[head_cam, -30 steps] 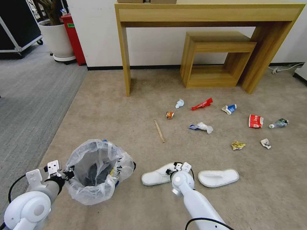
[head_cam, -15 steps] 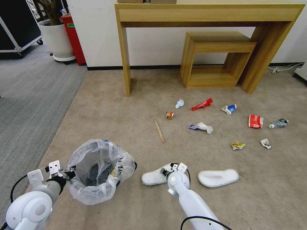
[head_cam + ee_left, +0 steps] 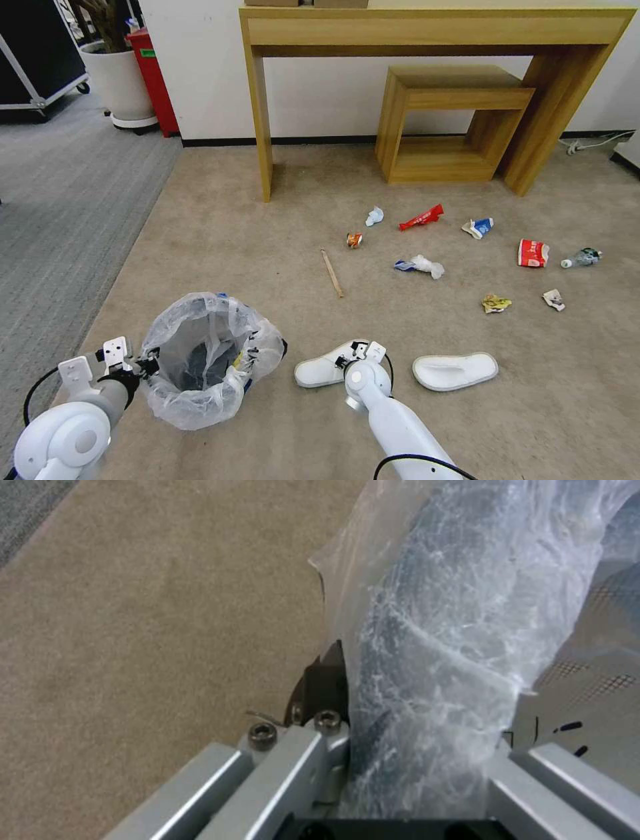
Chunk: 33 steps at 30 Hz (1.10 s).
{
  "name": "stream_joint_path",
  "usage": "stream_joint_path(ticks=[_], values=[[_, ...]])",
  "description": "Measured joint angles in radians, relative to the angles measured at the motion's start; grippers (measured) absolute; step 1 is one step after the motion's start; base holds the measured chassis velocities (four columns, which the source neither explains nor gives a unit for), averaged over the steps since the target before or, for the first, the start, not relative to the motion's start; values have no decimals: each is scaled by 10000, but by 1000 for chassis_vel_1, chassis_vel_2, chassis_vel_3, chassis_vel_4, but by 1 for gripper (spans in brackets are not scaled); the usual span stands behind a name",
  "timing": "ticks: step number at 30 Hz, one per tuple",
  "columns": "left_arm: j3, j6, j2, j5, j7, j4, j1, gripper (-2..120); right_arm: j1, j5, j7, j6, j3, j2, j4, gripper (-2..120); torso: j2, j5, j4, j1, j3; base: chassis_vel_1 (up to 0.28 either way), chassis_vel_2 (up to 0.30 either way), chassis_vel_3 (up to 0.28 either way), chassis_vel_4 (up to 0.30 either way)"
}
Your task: Pick up the trash bin and place the garbage on the floor into it.
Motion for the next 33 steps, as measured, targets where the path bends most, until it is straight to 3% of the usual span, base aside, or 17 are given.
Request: stream_joint_path(ticks=[7, 15, 21, 26, 29, 30, 33], values=[[-10, -34, -3, 39, 25, -14, 21, 0, -140, -35, -128, 74, 6, -121, 147, 0, 0, 1, 0, 0, 0, 0, 0, 0, 0], [-22, -36, 13, 45, 32, 25, -17, 0, -645, 228, -664, 286, 93, -925, 1560, 0, 0, 0, -1, 0, 0, 0, 0, 0, 0], [-65, -25, 7, 43, 27, -38, -4, 0, -1368, 722, -1410, 883, 645, -2133, 4408, 0, 0, 3, 0, 0, 0, 0, 0, 0, 0], [-50, 2, -36, 42, -4, -95, -9, 0, -1572, 978, -1727, 1079, 869, -2733, 5906, 0, 0, 3, -2, 0, 0, 0, 0, 0, 0], [-66, 31, -97, 40, -25, -255, 53, 0, -1529, 1422, -2467, 1385, 976, -3993, 7786, 0, 2, 2, -1, 0, 0, 0, 0, 0, 0], [-66, 31, -97, 40, -25, -255, 53, 0, -1529, 1422, -2467, 1385, 976, -3993, 7786, 0, 2, 2, -1, 0, 0, 0, 0, 0, 0], [-138, 36, -137, 39, -43, -422, 134, 0, -1186, 1616, -3247, 1720, 669, -5092, 9121, 0, 2, 1, -1, 0, -1, 0, 0, 0, 0]])
